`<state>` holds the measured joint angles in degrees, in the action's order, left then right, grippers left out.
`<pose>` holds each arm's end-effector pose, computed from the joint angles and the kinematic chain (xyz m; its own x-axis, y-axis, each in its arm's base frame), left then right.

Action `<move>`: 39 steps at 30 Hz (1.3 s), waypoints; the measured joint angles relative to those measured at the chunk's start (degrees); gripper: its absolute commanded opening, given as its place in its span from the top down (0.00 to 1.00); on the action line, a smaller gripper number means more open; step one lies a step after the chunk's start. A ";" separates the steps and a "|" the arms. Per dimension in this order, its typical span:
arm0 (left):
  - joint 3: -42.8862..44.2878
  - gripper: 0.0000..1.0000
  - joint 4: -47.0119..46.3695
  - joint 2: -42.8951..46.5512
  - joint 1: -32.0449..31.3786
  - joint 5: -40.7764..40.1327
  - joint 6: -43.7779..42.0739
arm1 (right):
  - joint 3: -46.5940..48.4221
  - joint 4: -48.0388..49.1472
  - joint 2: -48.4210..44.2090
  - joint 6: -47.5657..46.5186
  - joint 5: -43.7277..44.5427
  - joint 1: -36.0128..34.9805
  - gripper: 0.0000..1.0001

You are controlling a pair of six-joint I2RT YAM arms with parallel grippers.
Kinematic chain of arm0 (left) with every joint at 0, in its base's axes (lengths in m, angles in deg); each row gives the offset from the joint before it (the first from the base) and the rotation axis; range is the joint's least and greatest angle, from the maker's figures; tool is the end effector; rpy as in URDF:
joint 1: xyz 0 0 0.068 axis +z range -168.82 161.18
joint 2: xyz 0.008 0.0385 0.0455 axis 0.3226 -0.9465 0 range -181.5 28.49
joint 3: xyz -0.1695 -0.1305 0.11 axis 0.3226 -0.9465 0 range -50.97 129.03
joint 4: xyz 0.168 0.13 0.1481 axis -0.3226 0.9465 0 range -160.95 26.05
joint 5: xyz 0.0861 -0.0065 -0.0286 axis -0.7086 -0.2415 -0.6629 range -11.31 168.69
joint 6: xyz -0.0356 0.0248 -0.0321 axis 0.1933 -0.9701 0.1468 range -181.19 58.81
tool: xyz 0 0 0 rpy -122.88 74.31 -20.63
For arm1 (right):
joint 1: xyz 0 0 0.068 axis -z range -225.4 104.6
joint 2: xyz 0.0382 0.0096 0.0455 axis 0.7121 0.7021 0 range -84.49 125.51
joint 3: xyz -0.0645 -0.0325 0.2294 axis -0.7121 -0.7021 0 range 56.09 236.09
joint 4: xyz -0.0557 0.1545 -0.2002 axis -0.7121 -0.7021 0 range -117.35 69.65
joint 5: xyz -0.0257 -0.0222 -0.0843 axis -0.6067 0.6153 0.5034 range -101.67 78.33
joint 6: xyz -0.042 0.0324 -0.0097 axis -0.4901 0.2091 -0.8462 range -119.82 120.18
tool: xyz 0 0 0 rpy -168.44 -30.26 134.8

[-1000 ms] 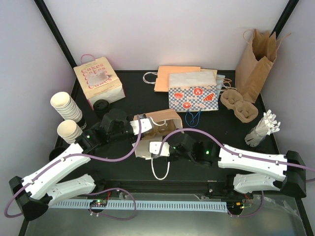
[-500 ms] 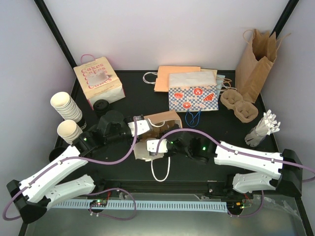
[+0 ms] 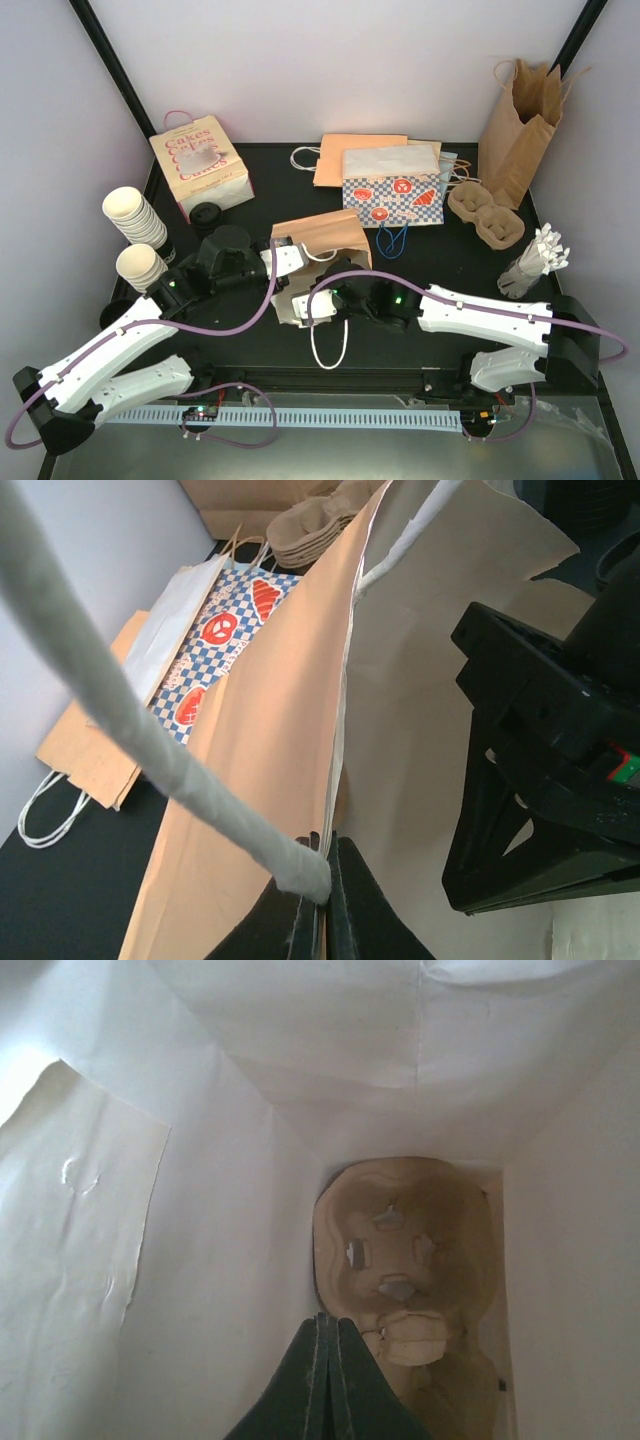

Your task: Pack the takeout coffee

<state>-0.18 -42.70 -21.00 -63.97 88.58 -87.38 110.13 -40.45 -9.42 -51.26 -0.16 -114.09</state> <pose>0.1427 -0.1522 0.3047 0.0690 0.5471 -0.8342 0.8647 0.3842 0.3235 0.1120 0.2679 0.2336 0.5221 -0.7699 -0.3670 -0.7219 -0.1699 -0.6708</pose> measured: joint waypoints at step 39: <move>0.31 0.98 0.37 -0.50 -0.04 6.14 2.95 | 0.13 2.93 6.75 4.20 8.46 0.42 0.99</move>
<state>0.12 -42.32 -21.50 -64.01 94.73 -84.43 110.26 -37.52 -2.67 -47.07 8.30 -113.67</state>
